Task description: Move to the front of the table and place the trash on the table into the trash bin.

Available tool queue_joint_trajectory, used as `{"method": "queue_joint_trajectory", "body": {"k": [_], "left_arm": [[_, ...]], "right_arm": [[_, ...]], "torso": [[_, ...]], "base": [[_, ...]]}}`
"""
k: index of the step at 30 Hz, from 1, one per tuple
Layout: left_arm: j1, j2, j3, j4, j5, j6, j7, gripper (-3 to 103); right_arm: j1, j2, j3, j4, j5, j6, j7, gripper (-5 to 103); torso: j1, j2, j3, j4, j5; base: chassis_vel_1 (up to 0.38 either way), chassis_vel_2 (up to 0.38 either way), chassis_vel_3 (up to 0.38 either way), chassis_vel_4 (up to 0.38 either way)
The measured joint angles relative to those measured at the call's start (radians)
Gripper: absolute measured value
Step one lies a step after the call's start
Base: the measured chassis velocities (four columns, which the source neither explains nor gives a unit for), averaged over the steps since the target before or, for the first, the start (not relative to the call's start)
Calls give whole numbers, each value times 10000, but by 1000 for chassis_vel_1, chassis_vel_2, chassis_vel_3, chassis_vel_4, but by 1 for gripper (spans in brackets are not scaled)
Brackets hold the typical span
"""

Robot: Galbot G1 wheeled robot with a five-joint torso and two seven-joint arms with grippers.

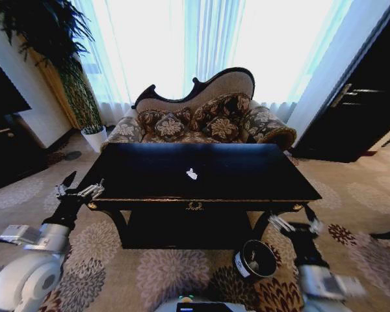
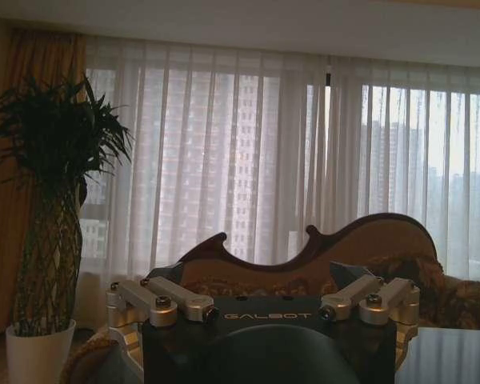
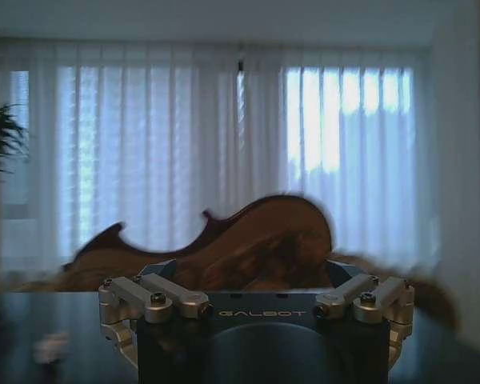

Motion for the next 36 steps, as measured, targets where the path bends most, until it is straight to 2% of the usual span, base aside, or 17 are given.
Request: {"method": "queue_joint_trajectory", "body": {"k": [2,3,6,7,8,12,13,16,17,21,22,25,27,30,32,36], "left_arm": [[0,1,0,0,0,0,0,100],[0,1,0,0,0,0,0,100],[0,1,0,0,0,1,0,100],[0,0,0,0,0,1,0,100],[0,0,0,0,0,1,0,100],[0,0,0,1,1,1,0,100],[0,0,0,1,1,1,0,100],[0,1,0,0,0,1,0,100],[0,1,0,0,0,1,0,100],[0,0,0,1,0,0,0,100],[0,0,0,1,0,0,0,100],[0,1,0,0,0,0,0,100],[0,0,0,1,0,0,0,100],[0,1,0,0,0,0,0,100],[0,0,0,0,0,0,0,100],[0,0,0,0,0,0,1,100]], "right_arm": [[416,-613,-193,49,744,-1099,156,100],[416,-613,-193,49,744,-1099,156,100],[771,-2293,-67,50,1679,-1949,310,100],[945,-2708,-73,46,1943,-2104,366,100],[945,-2708,-73,46,1943,-2104,366,100],[2038,-3909,-445,-81,2861,-2691,612,100],[2038,-3909,-445,-81,2861,-2691,612,100],[2851,-4920,-824,-551,4069,-3172,911,100],[2851,-4920,-824,-551,4069,-3172,911,100],[3856,-6117,-1681,-1264,5599,-3492,1470,100],[3856,-6117,-1681,-1264,5599,-3492,1470,100],[5072,-6844,-2511,-1817,6022,-3658,1757,100],[5386,-6973,-2699,-1900,6119,-3706,1806,100],[7071,-7429,-3924,-2273,6449,-3901,2089,100],[7413,-7474,-4266,-2355,6528,-3933,2188,100],[8837,-7429,-5960,-2748,6799,-4079,2667,100]], "torso": [[0,0,0,-1,3],[0,0,0,-1,3],[0,0,0,-2,3],[0,-1,1,0,1],[0,-1,1,0,1],[0,0,1,0,2],[0,0,1,0,2],[0,0,1,0,2],[0,0,1,0,2],[0,-1,1,-2,4],[0,-1,1,-2,4],[0,-1,1,0,2],[0,-1,2,-1,2],[1,-1,1,1,0],[0,-1,1,1,2],[0,0,0,-1,0]], "base": [[0,0,0,0],[0,0,0,0],[0,0,0,0],[0,0,0,0],[0,0,0,0],[0,0,0,0],[0,0,0,0],[0,0,0,0],[0,0,0,0],[0,0,0,0],[0,0,0,0],[0,0,0,0],[0,0,0,0],[0,0,0,0],[0,0,0,0],[0,0,0,0]]}}
